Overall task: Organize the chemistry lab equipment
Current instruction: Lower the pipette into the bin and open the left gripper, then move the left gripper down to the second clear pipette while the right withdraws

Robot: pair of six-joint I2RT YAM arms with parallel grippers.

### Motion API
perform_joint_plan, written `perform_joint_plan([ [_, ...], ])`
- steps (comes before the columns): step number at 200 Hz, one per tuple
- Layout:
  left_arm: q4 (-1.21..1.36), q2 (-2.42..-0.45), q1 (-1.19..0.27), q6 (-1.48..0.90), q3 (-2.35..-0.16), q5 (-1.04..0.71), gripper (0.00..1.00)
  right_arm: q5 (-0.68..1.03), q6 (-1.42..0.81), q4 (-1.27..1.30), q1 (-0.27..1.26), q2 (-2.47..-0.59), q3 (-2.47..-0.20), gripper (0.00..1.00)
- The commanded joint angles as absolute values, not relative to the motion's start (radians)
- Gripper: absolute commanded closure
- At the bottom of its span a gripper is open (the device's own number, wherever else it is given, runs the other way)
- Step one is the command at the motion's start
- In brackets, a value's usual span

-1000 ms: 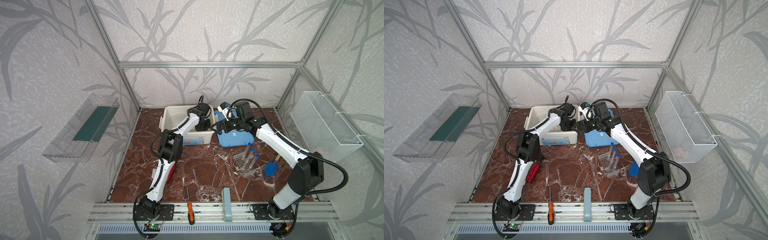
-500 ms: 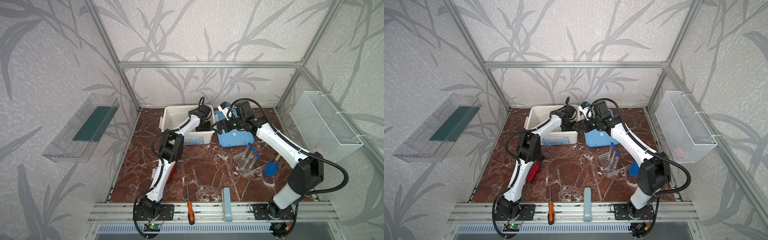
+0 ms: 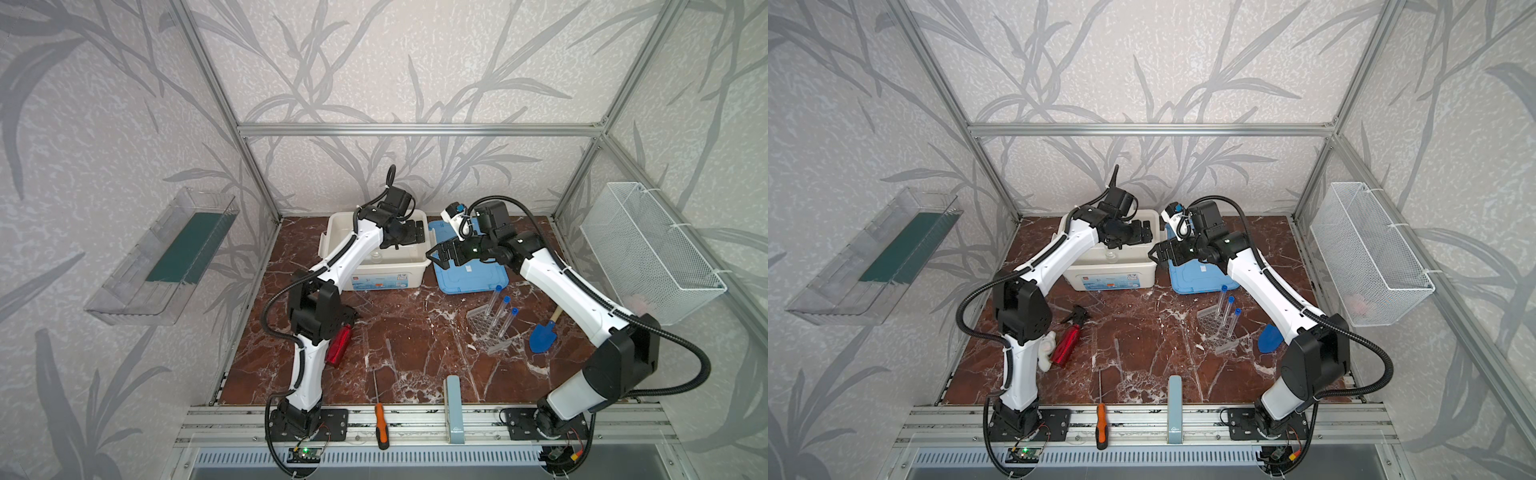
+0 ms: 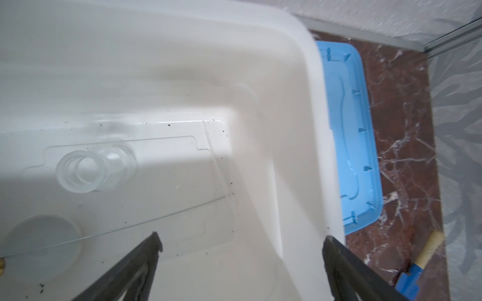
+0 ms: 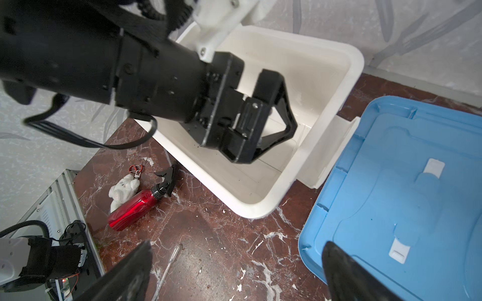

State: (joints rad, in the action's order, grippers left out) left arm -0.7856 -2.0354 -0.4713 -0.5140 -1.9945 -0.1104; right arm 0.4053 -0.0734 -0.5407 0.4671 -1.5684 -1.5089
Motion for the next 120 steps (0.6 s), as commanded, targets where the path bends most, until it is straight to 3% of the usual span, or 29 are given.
perform_joint_plan([
  [1,-0.731,-1.922,-0.474,-0.524,-1.892,-0.102,0.01,0.409,-0.04,-0.594,0.464,-1.496,-1.537,0.01],
  [49,-0.713,-1.687,-0.478,-0.563,-1.671,-0.193,0.03,0.424,-0.02,-0.603,0.468,-1.392,-1.453,0.01],
  [85,-0.789,-1.467,-0.495,-0.565,-1.45,-0.092,0.07,0.418,-0.012,-0.603,0.513,-1.307,-1.342,0.01],
  [120,-0.788,-1.281,-0.536,-0.655,-1.218,-0.06,0.16,0.306,0.001,-0.581,0.633,-1.257,-1.215,0.01],
])
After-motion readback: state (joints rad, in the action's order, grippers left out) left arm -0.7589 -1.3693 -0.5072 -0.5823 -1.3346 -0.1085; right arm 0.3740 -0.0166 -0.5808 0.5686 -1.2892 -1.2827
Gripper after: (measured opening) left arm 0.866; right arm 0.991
